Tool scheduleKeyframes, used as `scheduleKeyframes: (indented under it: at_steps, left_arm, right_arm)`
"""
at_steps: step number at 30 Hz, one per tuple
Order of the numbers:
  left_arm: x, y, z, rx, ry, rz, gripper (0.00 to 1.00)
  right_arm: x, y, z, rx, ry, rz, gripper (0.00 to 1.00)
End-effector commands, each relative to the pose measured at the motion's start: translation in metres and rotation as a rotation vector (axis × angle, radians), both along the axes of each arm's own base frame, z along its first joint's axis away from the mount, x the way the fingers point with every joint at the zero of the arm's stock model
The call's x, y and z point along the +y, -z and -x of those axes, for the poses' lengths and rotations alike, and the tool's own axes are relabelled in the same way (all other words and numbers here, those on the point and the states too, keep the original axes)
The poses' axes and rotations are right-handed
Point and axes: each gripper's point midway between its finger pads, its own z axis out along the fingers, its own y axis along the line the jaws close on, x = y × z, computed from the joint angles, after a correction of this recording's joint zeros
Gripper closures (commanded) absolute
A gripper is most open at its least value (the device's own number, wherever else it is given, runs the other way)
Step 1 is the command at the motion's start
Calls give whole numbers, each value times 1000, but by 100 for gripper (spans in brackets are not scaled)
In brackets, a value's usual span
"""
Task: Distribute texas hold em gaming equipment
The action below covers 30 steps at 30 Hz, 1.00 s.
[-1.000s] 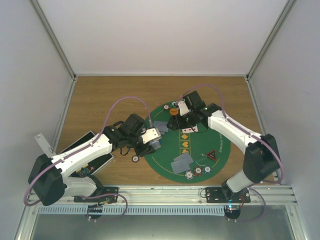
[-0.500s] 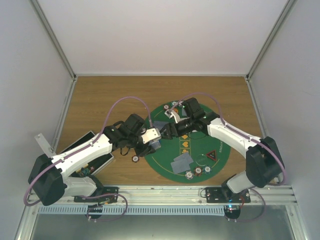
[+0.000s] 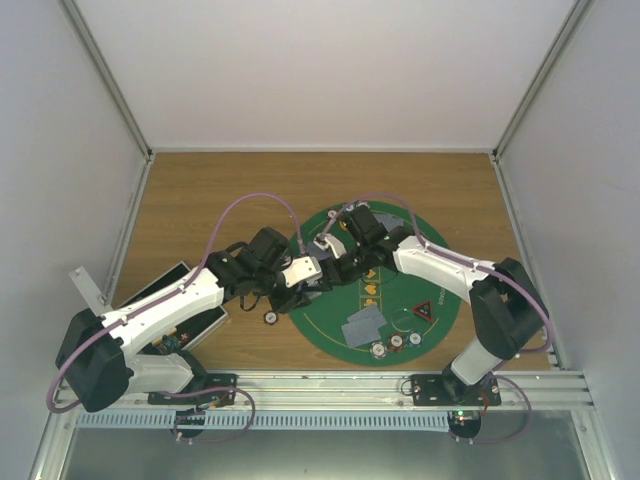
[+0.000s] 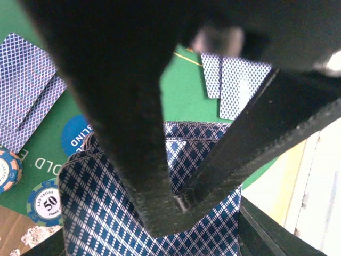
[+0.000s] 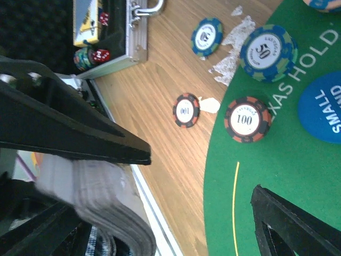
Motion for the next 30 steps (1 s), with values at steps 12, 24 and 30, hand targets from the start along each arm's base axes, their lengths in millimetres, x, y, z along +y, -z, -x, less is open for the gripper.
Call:
scheduleKeyframes:
  at_steps: [12,24,30]
  left_arm:
    - [-6,-13,-7,-49,3,49,47]
    - [-6,-13,-7,-46,2,49,47]
    - [-6,-12,-7,-45,1,48,47]
  right_arm:
    - [-34,6,-12,-41,90,109,23]
    - [-26,-17,-4,-51,32,11,57]
    - [-24,-29,-3,-66,24,-21,88]
